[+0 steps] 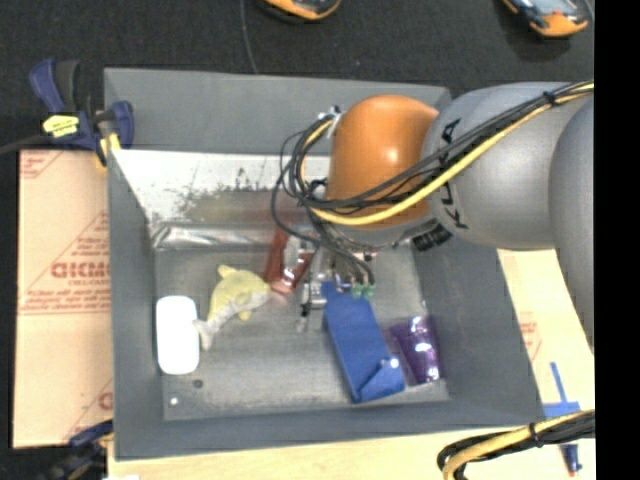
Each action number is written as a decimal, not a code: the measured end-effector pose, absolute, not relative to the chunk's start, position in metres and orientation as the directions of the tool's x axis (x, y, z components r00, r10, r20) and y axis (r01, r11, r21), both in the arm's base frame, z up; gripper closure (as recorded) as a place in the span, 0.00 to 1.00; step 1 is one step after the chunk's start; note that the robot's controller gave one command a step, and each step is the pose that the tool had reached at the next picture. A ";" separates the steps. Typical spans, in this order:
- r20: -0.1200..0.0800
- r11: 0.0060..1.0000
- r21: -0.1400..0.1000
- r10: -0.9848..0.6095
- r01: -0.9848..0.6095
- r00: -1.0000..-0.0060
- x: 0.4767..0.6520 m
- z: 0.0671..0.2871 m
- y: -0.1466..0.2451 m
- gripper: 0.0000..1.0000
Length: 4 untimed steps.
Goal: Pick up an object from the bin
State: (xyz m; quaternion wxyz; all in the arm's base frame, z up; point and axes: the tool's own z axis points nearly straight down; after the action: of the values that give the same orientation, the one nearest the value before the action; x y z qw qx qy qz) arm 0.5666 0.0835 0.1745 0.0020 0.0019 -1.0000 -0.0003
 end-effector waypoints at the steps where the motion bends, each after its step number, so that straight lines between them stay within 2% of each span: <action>1: -0.003 1.000 0.001 -0.002 -0.002 -1.000 0.568 0.178 0.083 0.00; 2: -0.010 0.999 0.003 0.035 0.035 -0.999 0.584 0.141 0.142 0.00; 3: -0.007 0.992 0.001 -0.129 -0.129 -0.992 0.589 0.114 0.160 0.00; 4: -0.011 1.000 0.005 -0.014 -0.014 -1.000 0.587 0.071 0.149 1.00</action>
Offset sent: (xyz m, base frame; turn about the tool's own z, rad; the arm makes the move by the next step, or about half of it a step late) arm 0.0203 0.0861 -0.0515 0.0480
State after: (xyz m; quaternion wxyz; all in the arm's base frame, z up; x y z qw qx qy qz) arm 0.5872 0.1487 0.0711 -0.0057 0.0072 -1.0000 -0.0027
